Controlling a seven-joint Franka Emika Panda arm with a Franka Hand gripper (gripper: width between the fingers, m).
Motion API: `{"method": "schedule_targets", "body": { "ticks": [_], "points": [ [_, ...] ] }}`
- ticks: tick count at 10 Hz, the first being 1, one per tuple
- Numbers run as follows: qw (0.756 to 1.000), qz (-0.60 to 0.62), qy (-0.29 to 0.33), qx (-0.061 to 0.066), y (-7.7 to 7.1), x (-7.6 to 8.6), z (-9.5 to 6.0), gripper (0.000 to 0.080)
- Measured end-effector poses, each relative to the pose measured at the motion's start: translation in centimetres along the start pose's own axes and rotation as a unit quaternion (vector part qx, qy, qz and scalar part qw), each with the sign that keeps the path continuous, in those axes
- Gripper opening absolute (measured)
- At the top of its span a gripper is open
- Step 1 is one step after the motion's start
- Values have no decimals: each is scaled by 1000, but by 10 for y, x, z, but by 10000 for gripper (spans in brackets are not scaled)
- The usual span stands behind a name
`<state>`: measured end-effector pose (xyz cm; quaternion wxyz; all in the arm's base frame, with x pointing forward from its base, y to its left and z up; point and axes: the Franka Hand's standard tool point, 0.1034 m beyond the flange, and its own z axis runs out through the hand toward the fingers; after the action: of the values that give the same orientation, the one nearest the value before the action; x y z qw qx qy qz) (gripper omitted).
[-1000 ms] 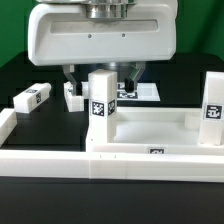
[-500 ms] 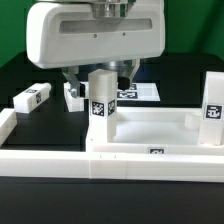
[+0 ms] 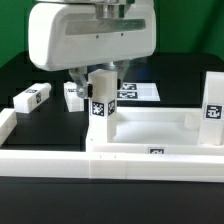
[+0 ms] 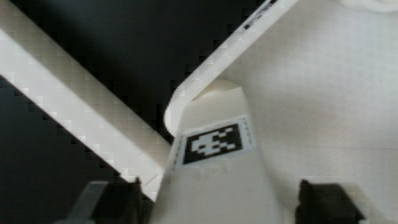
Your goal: Assemble desk
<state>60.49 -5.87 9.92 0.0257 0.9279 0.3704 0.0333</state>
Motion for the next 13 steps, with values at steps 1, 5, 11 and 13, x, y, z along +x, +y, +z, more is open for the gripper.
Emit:
{"method": "schedule_targets", "body": {
  "ticks": [1, 5, 11, 13],
  "points": [
    [1000, 4, 0, 0, 0, 0, 0, 290],
    [997, 83, 1, 1, 0, 0, 0, 290],
    [945, 328, 4, 6, 0, 2, 0, 290],
    [923, 384, 4, 7, 0, 1, 0, 290]
  ]
}}
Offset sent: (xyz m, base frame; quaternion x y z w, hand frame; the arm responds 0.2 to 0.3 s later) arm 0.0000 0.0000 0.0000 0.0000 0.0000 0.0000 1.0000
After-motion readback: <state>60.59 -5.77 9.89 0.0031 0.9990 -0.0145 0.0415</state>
